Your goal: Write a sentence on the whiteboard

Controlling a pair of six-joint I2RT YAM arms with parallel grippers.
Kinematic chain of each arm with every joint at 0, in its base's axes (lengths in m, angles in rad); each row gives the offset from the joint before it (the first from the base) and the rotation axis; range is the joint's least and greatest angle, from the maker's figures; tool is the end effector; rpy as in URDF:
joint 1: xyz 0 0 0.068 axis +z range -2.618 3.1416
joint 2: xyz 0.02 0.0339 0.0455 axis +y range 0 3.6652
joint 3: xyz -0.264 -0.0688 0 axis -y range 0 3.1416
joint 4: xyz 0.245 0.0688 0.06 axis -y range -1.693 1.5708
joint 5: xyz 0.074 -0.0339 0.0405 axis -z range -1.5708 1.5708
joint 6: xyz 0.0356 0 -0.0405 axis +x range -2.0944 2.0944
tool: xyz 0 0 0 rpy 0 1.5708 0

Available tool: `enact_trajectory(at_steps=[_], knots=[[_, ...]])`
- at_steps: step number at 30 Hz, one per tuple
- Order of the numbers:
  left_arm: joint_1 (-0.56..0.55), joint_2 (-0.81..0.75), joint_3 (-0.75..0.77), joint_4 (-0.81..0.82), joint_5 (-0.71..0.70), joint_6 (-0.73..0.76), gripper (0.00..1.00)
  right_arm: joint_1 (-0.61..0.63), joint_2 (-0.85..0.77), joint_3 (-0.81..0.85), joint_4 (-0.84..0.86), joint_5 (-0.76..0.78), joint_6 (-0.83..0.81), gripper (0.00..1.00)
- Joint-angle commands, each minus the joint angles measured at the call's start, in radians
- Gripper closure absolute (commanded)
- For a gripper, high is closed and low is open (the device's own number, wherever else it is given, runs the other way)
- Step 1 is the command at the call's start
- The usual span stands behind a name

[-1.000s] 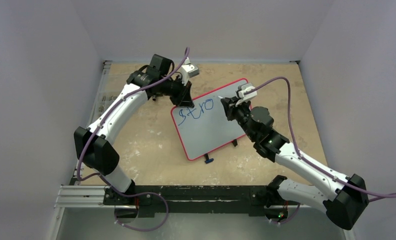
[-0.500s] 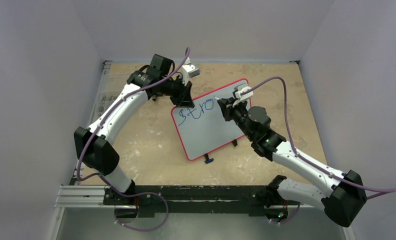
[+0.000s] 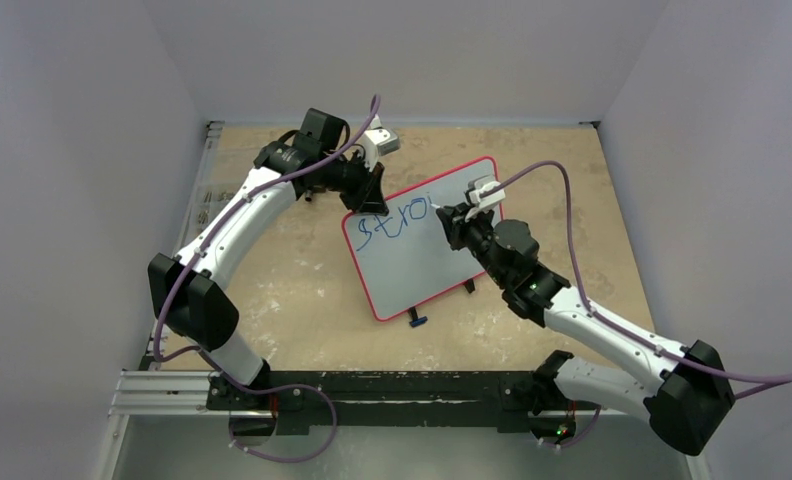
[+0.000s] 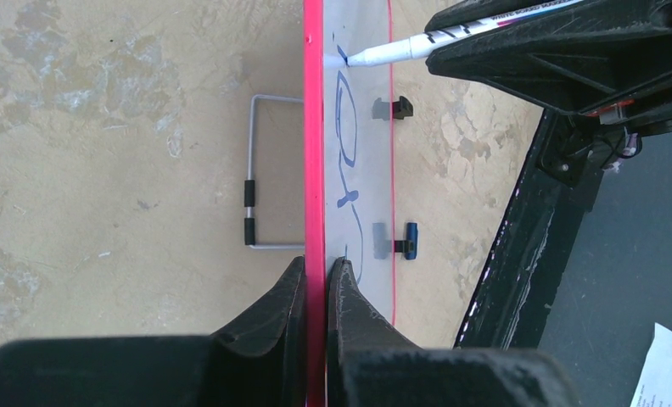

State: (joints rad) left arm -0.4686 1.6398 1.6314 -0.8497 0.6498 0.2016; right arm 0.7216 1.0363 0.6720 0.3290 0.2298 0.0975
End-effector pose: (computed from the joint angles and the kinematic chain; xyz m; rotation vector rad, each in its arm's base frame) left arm 0.3031 -0.1776 0.3574 1.0609 2.1422 -0.9094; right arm 0.1888 0.1554 0.3056 -0.3243 1.5909 0.4494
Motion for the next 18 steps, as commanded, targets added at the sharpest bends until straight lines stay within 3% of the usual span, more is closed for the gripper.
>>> enact_trajectory(at_steps=[1,18], knots=[[-0.024,0.006,-0.015,-0.041,-0.136,0.108,1.0,-0.001,-0.025,-0.042,0.0,0.026,0.028,1.0],[-0.031,0.008,-0.013,-0.046,-0.142,0.109,1.0,-0.002,-0.025,-0.002,-0.011,0.016,0.027,1.0]])
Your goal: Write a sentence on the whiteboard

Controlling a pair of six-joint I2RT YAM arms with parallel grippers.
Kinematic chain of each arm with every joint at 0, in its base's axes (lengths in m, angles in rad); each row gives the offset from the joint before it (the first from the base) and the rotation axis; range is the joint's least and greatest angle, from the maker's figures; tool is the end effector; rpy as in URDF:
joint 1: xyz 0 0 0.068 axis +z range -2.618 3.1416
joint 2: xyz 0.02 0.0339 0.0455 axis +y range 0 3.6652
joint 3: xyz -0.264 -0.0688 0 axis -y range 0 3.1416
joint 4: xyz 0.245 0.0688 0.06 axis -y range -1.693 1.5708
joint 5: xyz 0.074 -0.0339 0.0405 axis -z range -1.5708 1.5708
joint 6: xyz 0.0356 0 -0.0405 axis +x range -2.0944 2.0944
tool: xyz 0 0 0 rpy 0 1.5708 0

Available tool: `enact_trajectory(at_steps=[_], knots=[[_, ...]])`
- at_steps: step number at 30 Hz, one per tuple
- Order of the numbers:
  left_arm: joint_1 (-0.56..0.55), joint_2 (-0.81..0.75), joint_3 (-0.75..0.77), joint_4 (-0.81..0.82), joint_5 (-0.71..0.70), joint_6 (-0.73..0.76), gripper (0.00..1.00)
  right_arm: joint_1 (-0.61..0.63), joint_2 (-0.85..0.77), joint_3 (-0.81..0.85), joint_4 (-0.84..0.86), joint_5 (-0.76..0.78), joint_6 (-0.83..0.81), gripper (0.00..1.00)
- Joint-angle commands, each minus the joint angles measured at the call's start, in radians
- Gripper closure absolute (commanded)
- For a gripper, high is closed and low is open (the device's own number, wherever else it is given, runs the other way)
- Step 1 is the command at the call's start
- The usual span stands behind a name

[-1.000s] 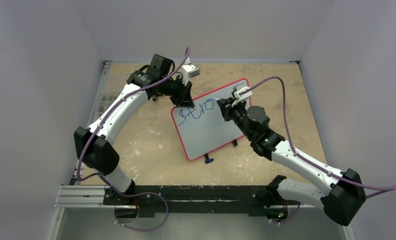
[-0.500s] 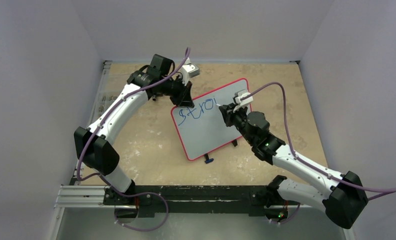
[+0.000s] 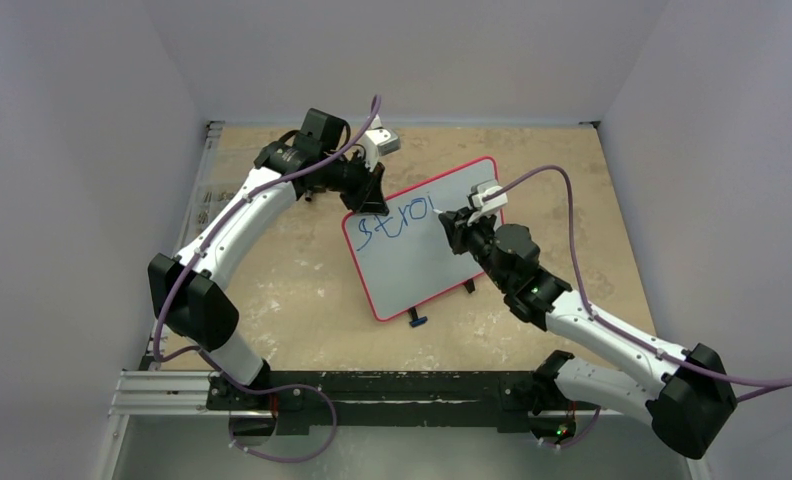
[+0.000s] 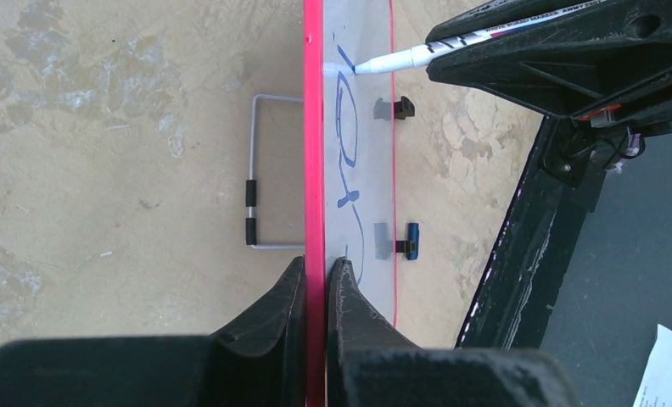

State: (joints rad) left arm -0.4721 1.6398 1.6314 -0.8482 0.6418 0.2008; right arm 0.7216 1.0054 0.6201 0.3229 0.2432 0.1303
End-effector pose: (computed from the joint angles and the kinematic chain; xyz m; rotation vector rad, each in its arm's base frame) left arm 0.3028 -0.1785 0.3573 1.0614 2.1432 -0.9014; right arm 0.1832 0.1498 0.2932 -0.2977 1.6237 0.4541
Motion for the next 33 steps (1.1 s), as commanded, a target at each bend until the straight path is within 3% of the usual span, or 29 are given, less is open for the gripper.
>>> enact_trajectory(at_steps=[1,18,33], knots=[[-0.028,0.008,-0.013,-0.047,-0.134,0.109,1.0,-0.001,0.011,0.059,-0.005,0.002,-0.01,1.0],[-0.029,0.005,-0.013,-0.051,-0.136,0.11,1.0,-0.001,0.084,0.169,-0.012,0.069,-0.05,1.0],[-0.029,0.002,-0.013,-0.049,-0.137,0.109,1.0,-0.001,0.07,0.145,-0.05,0.157,-0.038,1.0]])
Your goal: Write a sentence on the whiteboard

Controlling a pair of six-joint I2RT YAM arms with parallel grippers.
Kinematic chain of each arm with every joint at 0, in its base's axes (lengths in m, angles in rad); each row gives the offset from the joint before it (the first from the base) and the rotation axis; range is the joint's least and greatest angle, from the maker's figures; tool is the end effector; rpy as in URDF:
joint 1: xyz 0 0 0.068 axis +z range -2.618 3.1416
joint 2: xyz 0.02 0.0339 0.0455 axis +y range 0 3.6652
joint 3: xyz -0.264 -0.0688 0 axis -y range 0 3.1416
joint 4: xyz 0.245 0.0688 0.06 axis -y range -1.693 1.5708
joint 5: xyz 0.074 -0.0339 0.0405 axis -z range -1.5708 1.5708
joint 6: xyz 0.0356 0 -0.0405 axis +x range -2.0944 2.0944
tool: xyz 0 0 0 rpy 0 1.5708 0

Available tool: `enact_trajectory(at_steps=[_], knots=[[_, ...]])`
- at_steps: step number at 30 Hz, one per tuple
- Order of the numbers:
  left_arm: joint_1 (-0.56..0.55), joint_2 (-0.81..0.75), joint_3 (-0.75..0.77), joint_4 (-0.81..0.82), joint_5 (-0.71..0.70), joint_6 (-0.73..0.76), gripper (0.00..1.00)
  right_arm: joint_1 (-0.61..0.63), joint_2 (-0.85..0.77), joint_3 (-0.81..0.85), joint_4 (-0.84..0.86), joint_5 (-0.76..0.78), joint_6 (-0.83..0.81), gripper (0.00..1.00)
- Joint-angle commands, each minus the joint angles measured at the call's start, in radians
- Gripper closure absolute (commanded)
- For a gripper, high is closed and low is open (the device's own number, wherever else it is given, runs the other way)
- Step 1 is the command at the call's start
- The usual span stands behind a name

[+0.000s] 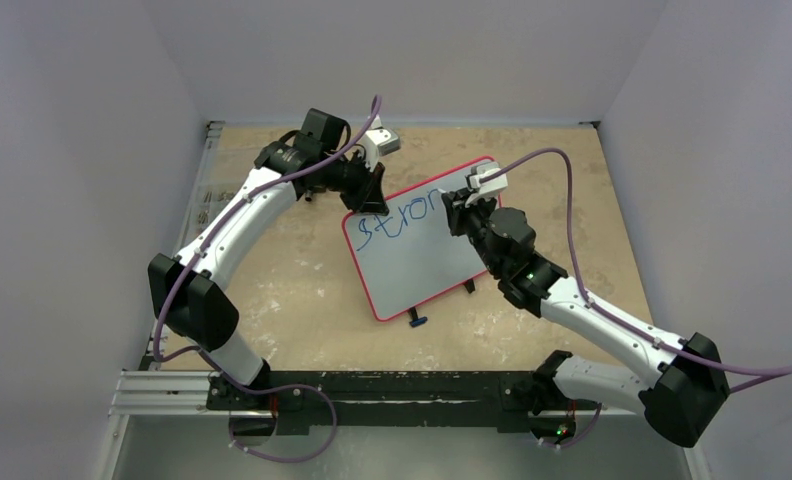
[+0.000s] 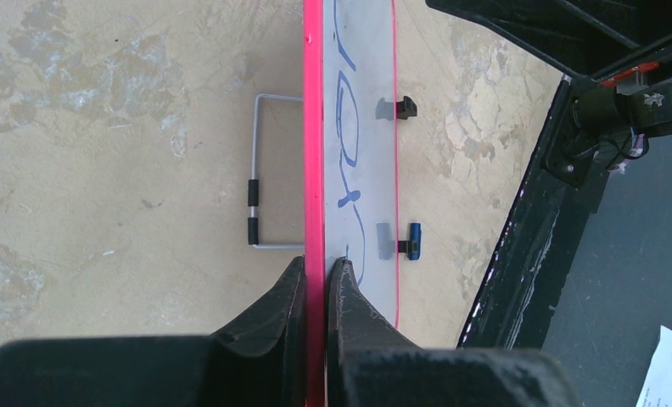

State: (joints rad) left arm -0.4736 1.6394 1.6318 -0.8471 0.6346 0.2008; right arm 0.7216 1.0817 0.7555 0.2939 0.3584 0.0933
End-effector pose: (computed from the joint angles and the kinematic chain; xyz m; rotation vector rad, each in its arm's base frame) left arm 0.3027 -0.1788 0.3576 1.0606 2.1435 -0.8931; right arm 0.1994 0.1588 0.3214 -0.2258 1.5959 0.3451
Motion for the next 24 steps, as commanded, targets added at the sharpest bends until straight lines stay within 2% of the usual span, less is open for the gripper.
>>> enact_trajectory(at_steps=[1,14,24], knots=[[-0.027,0.002,-0.013,-0.05,-0.131,0.11,1.0,-0.001,-0.008,0.005,-0.025,0.042,0.002,1.0],[-0.028,0.0,-0.012,-0.052,-0.131,0.109,1.0,-0.001,-0.054,-0.078,-0.055,0.016,0.064,1.0],[-0.028,0.0,-0.012,-0.052,-0.133,0.108,1.0,-0.001,-0.084,-0.07,-0.08,0.018,0.068,1.0]])
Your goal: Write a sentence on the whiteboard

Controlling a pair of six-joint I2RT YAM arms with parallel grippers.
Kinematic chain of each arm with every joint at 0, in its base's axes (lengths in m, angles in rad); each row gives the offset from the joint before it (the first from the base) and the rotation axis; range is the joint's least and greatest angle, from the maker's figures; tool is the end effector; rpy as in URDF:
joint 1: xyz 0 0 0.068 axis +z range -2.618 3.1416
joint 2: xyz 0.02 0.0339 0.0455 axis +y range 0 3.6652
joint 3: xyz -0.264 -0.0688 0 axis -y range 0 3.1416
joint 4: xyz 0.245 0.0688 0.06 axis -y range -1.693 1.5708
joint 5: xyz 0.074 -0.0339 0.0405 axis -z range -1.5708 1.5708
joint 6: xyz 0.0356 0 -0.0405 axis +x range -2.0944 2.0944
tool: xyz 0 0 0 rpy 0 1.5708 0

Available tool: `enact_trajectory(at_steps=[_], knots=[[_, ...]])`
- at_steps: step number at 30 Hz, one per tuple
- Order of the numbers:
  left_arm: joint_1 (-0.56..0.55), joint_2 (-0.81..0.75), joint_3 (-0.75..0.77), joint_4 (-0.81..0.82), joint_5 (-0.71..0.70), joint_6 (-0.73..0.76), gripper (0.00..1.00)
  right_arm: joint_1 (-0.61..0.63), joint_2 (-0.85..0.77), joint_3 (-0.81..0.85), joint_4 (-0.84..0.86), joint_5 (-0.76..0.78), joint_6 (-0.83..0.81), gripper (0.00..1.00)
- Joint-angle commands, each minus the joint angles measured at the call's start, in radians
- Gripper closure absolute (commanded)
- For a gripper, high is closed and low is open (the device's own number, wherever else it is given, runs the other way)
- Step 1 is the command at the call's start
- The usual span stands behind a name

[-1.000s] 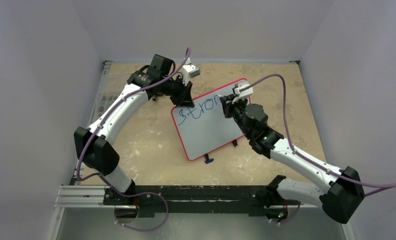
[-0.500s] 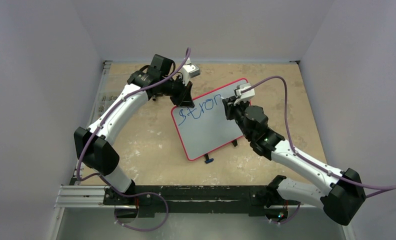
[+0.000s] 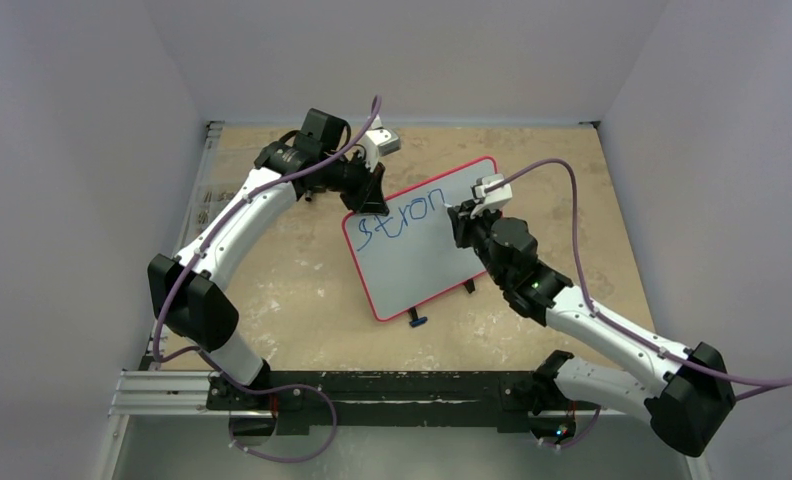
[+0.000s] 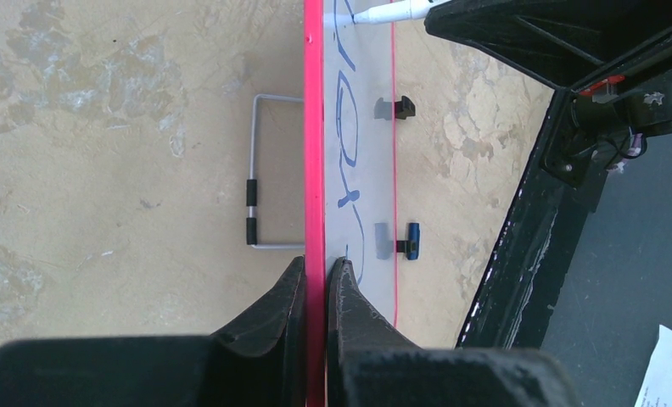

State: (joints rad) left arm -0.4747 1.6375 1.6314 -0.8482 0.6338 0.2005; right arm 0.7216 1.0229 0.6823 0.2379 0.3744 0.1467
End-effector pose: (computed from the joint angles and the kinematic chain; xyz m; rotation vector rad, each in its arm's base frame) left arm 0.3020 -0.1789 0.3580 1.0613 2.1433 -0.8927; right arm 0.1888 0.1488 0.3026 -0.1978 1.6661 0.3434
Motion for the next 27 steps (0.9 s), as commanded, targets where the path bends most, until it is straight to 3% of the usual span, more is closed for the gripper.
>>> enact_trajectory(at_steps=[1,13,19,27], knots=[[-0.027,0.001,-0.011,-0.05,-0.132,0.108,1.0,-0.001,-0.034,0.002,-0.025,0.002,0.016,1.0],[-0.027,0.015,-0.009,-0.052,-0.134,0.109,1.0,-0.001,-0.165,-0.028,0.021,0.06,-0.013,1.0],[-0.027,-0.032,-0.008,-0.055,-0.134,0.109,1.0,-0.005,-0.123,0.011,0.041,0.089,-0.048,1.0],[-0.028,0.021,-0.008,-0.056,-0.135,0.109,1.0,-0.022,-0.056,0.058,0.066,0.094,-0.064,1.0]])
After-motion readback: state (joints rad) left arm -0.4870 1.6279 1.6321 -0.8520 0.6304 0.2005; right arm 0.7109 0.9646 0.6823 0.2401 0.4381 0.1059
